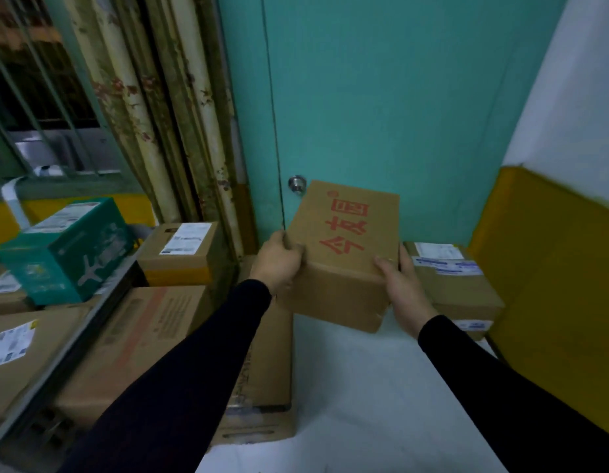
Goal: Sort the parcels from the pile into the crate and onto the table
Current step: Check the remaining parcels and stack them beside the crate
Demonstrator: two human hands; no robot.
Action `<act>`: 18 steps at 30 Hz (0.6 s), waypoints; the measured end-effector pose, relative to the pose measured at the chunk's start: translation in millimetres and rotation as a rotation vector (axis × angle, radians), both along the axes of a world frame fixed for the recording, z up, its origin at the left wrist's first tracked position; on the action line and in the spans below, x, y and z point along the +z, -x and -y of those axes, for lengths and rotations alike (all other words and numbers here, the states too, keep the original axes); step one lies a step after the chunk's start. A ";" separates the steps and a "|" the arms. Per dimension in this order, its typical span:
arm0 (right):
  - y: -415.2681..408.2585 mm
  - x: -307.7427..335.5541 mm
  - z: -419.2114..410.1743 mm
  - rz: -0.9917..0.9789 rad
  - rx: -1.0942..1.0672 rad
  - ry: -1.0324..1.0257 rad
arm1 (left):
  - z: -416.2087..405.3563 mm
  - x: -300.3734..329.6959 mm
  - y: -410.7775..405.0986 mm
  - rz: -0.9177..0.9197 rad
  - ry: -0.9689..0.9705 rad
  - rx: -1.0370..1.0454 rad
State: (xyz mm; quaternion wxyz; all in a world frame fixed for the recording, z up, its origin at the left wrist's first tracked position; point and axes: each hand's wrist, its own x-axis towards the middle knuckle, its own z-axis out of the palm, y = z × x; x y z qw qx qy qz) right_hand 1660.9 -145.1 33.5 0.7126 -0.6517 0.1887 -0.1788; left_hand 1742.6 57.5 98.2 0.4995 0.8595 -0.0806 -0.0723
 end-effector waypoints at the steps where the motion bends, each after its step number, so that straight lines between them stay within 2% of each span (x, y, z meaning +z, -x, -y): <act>1: -0.7 -1.4 7.1 -0.011 -0.013 0.000 | 8.1 -4.5 -4.5 -0.011 0.008 -0.014; 7: -30.0 -26.5 63.3 -0.088 0.041 -0.020 | 63.1 -43.4 -39.4 -0.100 -0.070 -0.051; 13: -80.6 -86.9 96.2 -0.257 0.174 -0.062 | 94.6 -89.7 -72.0 -0.154 -0.282 -0.033; 18: -102.0 -129.7 88.8 -0.350 0.253 -0.096 | 89.7 -122.6 -88.2 -0.164 -0.509 -0.048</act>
